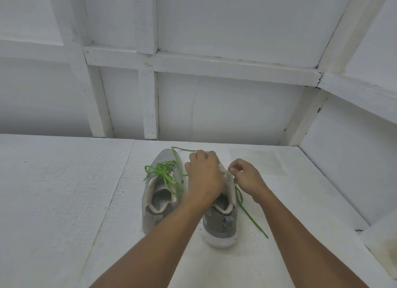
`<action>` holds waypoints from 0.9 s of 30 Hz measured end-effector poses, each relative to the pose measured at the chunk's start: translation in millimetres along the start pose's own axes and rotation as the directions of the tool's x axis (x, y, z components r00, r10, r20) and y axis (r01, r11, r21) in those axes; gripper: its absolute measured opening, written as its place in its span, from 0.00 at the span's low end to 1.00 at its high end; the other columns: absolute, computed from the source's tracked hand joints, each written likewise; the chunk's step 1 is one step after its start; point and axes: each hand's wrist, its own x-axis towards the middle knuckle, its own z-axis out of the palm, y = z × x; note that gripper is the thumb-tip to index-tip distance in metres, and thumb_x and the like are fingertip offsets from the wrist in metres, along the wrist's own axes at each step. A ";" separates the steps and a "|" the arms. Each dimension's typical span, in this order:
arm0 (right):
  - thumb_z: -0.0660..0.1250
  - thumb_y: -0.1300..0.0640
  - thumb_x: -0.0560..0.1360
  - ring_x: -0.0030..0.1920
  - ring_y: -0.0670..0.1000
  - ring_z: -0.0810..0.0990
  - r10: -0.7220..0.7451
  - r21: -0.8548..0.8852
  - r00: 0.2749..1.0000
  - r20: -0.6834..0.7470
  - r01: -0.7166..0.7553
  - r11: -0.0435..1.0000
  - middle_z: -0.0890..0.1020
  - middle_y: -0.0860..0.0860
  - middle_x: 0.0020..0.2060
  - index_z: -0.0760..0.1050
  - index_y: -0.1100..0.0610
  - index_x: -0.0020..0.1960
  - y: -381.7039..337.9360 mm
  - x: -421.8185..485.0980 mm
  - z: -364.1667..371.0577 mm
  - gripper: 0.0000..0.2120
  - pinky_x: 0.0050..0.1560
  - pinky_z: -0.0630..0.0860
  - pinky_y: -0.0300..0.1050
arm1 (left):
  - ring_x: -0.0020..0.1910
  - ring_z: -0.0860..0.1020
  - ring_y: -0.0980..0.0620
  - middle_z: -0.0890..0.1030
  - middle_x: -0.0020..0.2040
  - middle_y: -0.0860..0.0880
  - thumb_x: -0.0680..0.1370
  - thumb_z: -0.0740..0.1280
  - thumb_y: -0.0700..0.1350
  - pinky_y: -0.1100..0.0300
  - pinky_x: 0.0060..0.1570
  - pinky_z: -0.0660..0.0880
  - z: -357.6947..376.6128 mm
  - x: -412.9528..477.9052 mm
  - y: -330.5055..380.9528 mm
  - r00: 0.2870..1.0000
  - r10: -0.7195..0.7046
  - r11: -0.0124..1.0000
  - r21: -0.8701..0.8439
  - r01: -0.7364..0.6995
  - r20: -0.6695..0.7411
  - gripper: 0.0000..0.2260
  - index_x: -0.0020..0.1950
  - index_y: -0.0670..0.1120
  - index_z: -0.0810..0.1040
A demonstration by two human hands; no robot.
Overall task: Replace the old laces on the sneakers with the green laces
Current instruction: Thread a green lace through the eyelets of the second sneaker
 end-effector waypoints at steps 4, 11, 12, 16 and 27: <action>0.55 0.63 0.82 0.43 0.50 0.81 0.000 0.082 0.987 -0.161 0.014 0.997 0.80 0.52 0.47 0.71 0.56 0.46 -8.8 16.0 -16.2 0.09 0.38 0.71 0.40 | 0.51 0.71 0.43 0.74 0.51 0.45 0.75 0.66 0.41 0.52 0.50 0.68 7.3 -29.0 -14.9 0.992 -0.027 0.990 -0.140 0.009 -0.126 0.09 0.54 0.44 0.73; 0.51 0.66 0.80 0.26 0.47 0.72 0.146 0.936 0.946 -0.289 0.247 0.251 0.78 0.49 0.31 0.69 0.54 0.44 -70.9 41.9 -107.6 0.12 0.25 0.66 0.36 | 0.57 0.74 0.45 0.72 0.59 0.44 0.82 0.59 0.47 0.51 0.57 0.71 10.5 -35.4 -21.6 0.987 -0.158 0.933 -0.325 0.152 0.006 0.14 0.66 0.42 0.68; 0.54 0.66 0.78 0.25 0.46 0.70 0.101 0.877 0.932 -0.348 0.286 0.385 0.78 0.49 0.31 0.70 0.53 0.45 -73.8 40.1 -108.1 0.11 0.24 0.63 0.35 | 0.56 0.74 0.45 0.73 0.59 0.44 0.82 0.57 0.47 0.50 0.57 0.71 12.1 -35.0 -22.4 0.987 -0.163 0.932 -0.326 0.158 0.010 0.15 0.66 0.42 0.70; 0.63 0.66 0.77 0.27 0.40 0.71 -0.282 -0.024 0.953 -0.109 0.281 0.959 0.78 0.48 0.37 0.80 0.54 0.52 -46.4 22.3 -63.3 0.10 0.30 0.67 0.32 | 0.51 0.73 0.47 0.75 0.52 0.45 0.83 0.55 0.46 0.55 0.50 0.69 15.3 -35.9 -24.6 0.981 -0.189 0.928 -0.334 0.164 -0.042 0.13 0.60 0.42 0.74; 0.62 0.54 0.80 0.41 0.48 0.77 -0.193 -0.385 0.959 0.207 0.261 0.886 0.79 0.45 0.50 0.73 0.51 0.52 -4.2 11.6 -22.1 0.03 0.39 0.70 0.40 | 0.46 0.71 0.51 0.76 0.49 0.47 0.84 0.53 0.49 0.59 0.44 0.66 18.9 -37.5 -28.7 0.980 -0.180 0.933 -0.332 0.142 -0.088 0.14 0.57 0.43 0.74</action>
